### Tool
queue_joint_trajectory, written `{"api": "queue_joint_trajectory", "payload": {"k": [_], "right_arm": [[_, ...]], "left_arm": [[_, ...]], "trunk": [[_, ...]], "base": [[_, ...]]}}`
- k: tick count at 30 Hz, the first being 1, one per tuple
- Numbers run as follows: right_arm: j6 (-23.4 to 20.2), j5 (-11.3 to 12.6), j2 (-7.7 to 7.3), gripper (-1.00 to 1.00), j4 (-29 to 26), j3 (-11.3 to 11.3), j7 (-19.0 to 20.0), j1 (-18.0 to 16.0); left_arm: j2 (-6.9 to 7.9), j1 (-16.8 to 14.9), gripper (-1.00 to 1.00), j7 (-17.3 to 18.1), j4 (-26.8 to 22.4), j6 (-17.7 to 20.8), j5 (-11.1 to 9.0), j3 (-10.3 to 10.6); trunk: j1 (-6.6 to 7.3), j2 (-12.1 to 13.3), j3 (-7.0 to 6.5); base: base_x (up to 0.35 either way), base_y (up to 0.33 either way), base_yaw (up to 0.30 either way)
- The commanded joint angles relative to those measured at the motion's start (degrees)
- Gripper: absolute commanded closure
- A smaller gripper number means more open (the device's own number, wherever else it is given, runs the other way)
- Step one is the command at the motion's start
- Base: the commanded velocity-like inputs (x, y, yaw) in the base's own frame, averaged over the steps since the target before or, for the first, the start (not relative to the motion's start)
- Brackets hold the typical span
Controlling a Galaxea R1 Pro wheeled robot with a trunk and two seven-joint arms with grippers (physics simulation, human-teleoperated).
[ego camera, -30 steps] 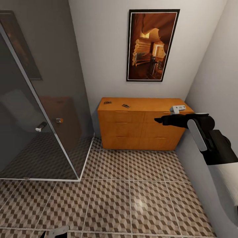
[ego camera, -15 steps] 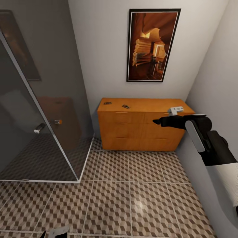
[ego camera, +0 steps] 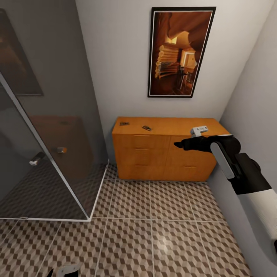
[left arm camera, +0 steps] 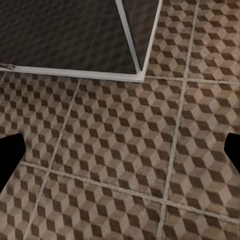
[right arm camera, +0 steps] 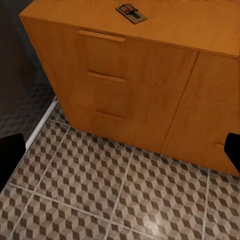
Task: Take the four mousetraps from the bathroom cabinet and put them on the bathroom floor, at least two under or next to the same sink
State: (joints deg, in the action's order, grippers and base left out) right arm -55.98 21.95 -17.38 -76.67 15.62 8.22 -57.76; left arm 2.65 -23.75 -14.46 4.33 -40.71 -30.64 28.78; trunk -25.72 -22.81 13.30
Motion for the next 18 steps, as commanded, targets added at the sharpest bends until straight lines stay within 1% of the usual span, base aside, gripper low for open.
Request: {"api": "queue_joint_trajectory", "payload": {"k": [1, 10, 18], "right_arm": [[-0.2, -0.6, -0.03, -1.0, 0.0, 0.1, 0.6, -0.1], [0.0, -0.5, 0.04, -1.0, 2.9, 0.2, 0.9, -0.1], [0.8, -0.4, 0.3, -1.0, 5.4, 0.2, 1.0, -0.1]], "left_arm": [[-0.03, -0.1, -1.0, -0.4, 0.2, -0.2, 0.1, 0.5], [-0.05, -0.1, -1.0, -0.4, 0.2, -0.2, 0.1, 0.5], [-0.09, -0.1, -1.0, -0.3, 0.2, -0.2, 0.1, 0.5]], "trunk": [[-0.06, -0.1, 0.11], [-0.06, -0.1, 0.11], [-0.06, -0.1, 0.11]], "base": [[0.247, 0.0, 0.0], [0.248, -0.008, 0.0], [0.248, -0.11, 0.0]]}}
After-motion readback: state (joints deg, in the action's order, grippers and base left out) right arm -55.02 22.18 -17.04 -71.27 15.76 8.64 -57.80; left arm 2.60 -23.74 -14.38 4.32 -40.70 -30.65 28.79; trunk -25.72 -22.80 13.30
